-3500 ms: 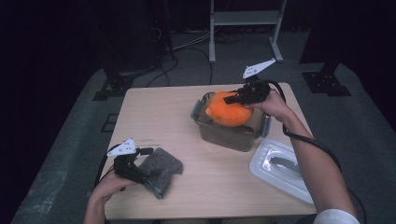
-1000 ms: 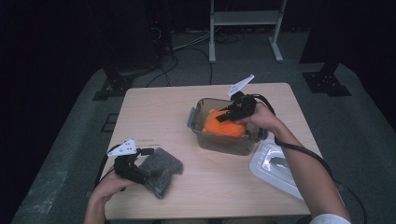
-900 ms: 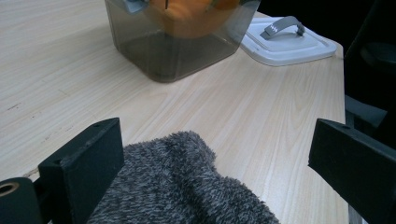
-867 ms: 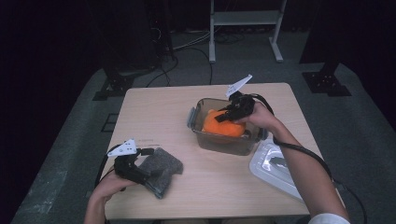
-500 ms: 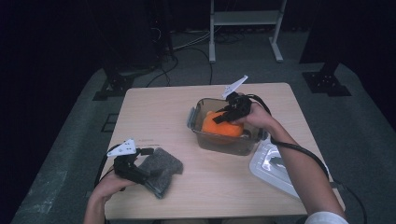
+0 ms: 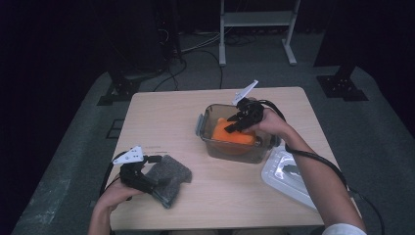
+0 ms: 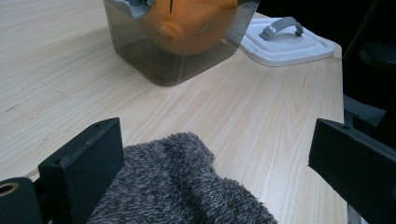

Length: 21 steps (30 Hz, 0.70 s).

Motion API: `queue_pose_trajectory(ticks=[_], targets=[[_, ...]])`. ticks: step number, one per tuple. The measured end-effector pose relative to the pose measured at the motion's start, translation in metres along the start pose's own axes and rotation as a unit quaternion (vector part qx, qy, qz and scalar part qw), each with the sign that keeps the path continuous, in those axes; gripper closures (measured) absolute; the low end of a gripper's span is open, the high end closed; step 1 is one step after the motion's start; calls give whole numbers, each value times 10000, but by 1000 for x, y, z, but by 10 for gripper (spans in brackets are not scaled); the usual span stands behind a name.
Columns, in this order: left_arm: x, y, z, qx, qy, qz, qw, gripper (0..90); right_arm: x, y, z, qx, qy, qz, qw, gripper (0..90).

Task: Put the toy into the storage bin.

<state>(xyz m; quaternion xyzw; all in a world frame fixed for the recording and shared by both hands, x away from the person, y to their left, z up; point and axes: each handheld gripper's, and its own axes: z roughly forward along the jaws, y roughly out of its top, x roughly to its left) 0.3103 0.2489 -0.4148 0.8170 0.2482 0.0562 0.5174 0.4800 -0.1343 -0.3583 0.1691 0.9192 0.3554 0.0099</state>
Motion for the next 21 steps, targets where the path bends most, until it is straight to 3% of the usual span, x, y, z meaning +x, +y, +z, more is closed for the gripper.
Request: queue_pose_trajectory(ticks=[3,6,21], targets=[[0,0,0,-1,-1,7,10000,24,0,-1,-2,-44,-5,31,10000,575],[0,0,1,-1,-3,2,10000,24,-1,0,-9,-233,54,48,9997,564],[-1,1,2,7,-7,26,10000,24,6,-8,-31,-539,46,113,9985,531]])
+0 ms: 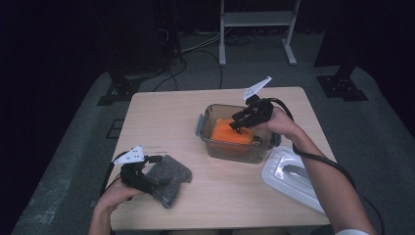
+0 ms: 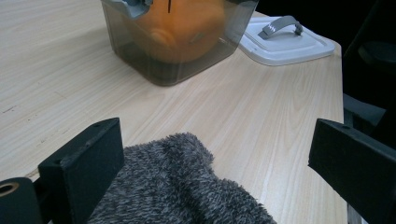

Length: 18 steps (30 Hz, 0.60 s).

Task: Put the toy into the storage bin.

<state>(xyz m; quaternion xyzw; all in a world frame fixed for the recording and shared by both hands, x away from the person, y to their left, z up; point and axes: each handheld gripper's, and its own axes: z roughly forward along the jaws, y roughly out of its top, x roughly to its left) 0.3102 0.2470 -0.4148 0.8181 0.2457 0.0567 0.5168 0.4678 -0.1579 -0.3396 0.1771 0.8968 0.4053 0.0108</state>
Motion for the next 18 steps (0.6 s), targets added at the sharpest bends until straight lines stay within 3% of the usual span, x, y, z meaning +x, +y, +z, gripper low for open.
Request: queue_pose_trajectory(ticks=[18], targets=[[-1,0,3,48,-9,-2,10000,24,12,-23,-41,-444,-116,102,9989,485]])
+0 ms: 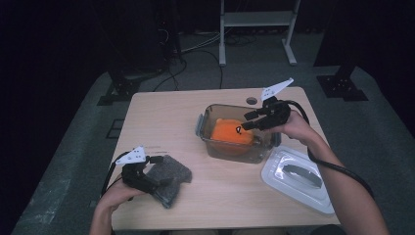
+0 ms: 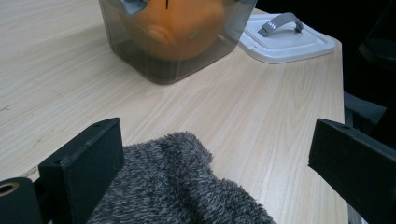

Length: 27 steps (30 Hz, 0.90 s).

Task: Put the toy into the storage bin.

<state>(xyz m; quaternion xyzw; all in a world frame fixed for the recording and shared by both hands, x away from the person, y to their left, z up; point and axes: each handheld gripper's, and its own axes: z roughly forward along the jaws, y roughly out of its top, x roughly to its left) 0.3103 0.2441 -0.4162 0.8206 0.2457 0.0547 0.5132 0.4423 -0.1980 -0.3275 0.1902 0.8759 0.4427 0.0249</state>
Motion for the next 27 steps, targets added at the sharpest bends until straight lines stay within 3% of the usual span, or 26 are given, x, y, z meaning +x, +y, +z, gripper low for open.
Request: queue_pose_trajectory(ticks=[27], targets=[[-1,-1,3,44,-4,-7,10000,24,18,-60,-65,-527,-318,259,9978,404]])
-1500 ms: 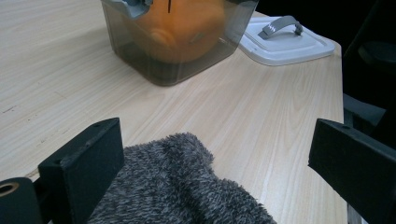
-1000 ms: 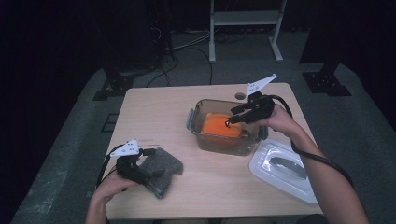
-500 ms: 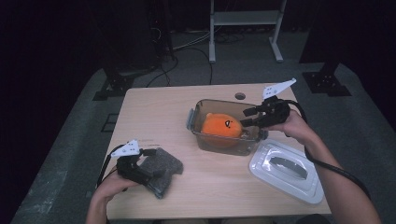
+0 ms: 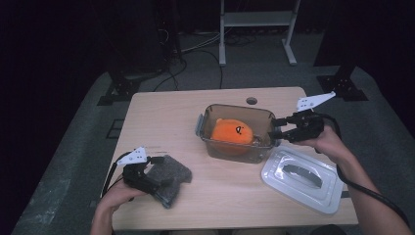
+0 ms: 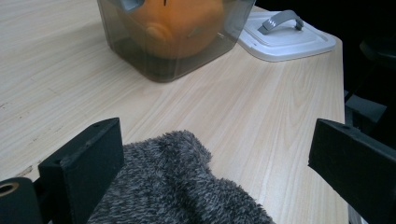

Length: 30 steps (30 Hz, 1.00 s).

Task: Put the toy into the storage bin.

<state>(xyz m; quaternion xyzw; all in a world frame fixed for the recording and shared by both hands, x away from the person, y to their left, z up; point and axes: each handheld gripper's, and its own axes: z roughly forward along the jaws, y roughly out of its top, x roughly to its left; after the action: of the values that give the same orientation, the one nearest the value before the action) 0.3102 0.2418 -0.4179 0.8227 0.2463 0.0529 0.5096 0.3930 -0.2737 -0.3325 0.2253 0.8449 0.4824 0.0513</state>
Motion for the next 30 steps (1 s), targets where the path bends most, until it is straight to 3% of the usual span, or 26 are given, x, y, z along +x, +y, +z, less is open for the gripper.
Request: queue_pose_trajectory(ticks=[16,30], targets=[[0,-1,3,38,-13,-7,10000,24,5,-44,-34,-235,-315,171,9991,321],[-1,-2,4,60,-15,-25,10000,24,10,-88,-40,-237,-476,337,9980,299]])
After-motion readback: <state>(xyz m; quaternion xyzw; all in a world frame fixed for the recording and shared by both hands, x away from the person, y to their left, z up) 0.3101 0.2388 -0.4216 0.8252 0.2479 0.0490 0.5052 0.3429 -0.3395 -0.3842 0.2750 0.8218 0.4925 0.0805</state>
